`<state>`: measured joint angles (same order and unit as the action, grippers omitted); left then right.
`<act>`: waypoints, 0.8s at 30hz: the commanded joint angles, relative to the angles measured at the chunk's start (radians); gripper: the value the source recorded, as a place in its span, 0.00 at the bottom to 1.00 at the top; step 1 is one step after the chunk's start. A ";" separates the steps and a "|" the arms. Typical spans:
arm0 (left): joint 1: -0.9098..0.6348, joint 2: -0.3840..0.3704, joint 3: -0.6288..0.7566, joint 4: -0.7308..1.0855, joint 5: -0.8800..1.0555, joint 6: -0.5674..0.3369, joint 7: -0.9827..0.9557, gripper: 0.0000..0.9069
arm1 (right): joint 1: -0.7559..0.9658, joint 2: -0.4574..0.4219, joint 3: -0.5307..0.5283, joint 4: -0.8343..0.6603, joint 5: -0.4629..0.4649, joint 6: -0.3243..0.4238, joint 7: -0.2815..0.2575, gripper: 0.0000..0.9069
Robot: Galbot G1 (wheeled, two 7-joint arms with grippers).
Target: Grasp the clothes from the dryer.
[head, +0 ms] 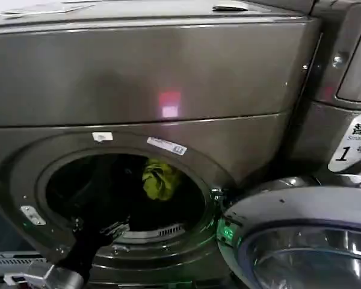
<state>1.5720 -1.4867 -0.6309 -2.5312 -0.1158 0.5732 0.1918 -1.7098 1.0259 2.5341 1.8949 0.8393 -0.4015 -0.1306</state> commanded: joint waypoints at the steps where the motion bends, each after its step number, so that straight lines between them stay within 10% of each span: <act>1: -0.098 0.014 -0.005 0.096 -0.090 -0.014 -0.002 1.00 | -0.005 -0.002 0.013 0.011 -0.042 -0.040 -0.007 1.00; 24: -0.734 0.009 0.173 0.758 -0.116 -0.185 -0.099 1.00 | -0.064 0.009 0.111 0.025 -0.048 -0.077 -0.009 1.00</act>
<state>1.1062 -1.4753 -0.5108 -2.0543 -0.2381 0.4350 0.1214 -1.7656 1.0323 2.6240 1.9200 0.7926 -0.4725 -0.1375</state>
